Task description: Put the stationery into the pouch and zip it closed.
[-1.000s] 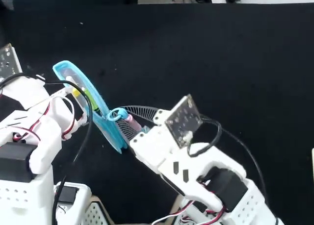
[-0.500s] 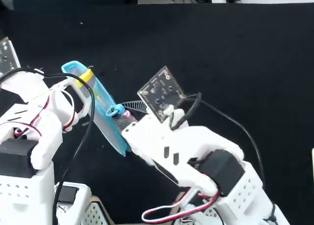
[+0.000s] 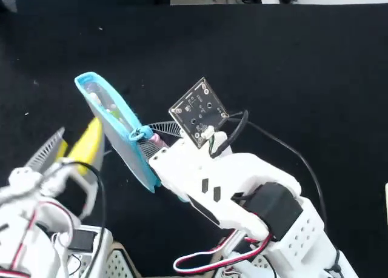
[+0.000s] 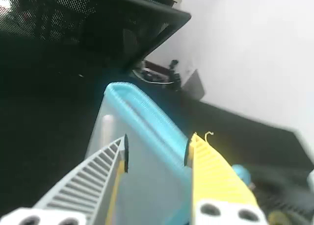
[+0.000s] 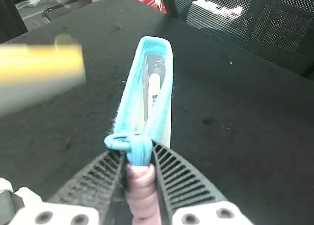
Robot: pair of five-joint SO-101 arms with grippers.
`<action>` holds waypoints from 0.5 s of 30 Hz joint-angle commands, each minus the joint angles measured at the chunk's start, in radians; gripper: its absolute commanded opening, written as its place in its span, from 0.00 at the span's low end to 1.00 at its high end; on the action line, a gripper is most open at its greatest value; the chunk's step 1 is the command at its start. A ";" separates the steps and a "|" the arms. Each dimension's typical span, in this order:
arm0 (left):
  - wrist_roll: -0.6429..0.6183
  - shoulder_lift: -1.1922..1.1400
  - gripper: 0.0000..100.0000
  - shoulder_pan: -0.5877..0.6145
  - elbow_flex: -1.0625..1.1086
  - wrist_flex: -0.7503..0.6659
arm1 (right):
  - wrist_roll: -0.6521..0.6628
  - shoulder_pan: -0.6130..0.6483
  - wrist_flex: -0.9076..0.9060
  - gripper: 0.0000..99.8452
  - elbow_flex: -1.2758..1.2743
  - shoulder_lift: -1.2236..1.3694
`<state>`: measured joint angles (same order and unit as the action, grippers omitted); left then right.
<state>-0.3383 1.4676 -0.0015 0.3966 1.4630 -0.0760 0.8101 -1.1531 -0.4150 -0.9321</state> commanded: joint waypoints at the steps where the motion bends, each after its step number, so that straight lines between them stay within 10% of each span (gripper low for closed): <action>1: 0.301 0.190 0.21 -0.008 0.236 -0.002 | 0.003 -0.023 0.032 0.01 0.056 0.004; 15: 0.259 0.347 0.26 -0.131 0.490 0.023 | 0.005 -0.023 0.032 0.01 0.056 0.004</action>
<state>-0.0560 1.8174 -0.0322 0.9152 1.4584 -0.0760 0.7979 -1.1531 -0.4150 -0.9321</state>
